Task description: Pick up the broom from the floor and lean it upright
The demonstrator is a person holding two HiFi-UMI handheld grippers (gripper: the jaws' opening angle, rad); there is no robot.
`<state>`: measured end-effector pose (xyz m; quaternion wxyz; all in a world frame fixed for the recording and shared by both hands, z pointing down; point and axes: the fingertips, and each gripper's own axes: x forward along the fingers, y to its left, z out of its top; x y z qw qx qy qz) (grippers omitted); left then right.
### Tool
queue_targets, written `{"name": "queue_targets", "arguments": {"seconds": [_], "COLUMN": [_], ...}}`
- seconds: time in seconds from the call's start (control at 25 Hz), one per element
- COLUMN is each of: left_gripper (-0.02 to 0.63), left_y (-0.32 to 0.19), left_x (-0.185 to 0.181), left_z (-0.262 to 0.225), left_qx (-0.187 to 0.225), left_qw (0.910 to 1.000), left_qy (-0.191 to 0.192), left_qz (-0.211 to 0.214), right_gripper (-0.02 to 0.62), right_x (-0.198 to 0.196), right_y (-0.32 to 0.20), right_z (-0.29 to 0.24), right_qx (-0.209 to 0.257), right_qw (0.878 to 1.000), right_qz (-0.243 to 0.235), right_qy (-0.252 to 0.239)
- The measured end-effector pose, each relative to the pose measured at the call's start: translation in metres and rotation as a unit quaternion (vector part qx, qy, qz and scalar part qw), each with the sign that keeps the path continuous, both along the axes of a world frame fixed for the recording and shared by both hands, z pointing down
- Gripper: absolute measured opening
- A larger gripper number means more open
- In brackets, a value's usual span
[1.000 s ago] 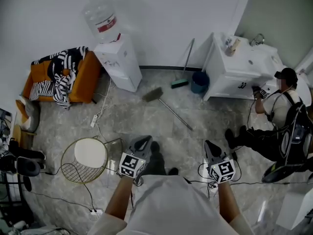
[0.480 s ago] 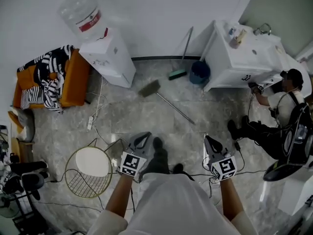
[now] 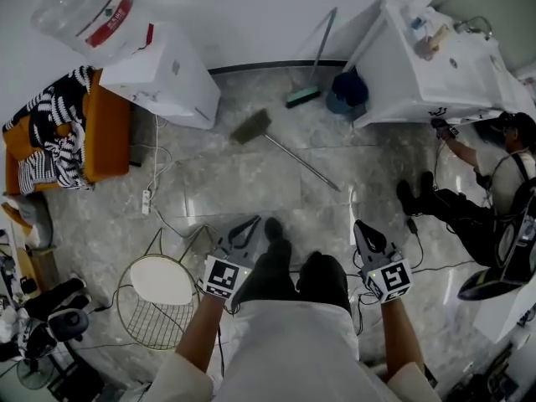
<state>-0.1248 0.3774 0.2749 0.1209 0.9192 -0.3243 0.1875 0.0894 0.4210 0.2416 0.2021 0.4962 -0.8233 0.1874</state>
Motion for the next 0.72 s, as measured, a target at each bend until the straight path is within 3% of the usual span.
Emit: {"name": "queue_targets", "arguments": {"seconds": [0.36,0.72], "left_gripper": [0.011,0.011], "left_y": [-0.046,-0.099], "left_x": [0.019,0.080], "left_z": [0.095,0.209], "left_qx": [-0.048,-0.090], "left_qw": [0.9987,0.9949], "left_qy": [-0.003,-0.020], "left_qz": [-0.013,-0.041], "right_gripper": [0.000,0.000], "right_x": [0.020,0.063], "right_y": [-0.056,-0.130], "right_z": [0.104,0.246], "right_qx": [-0.053,-0.099], "right_qw": [0.998,0.994], "right_qz": [-0.006,-0.052], "right_qy": [-0.016,-0.019]}}
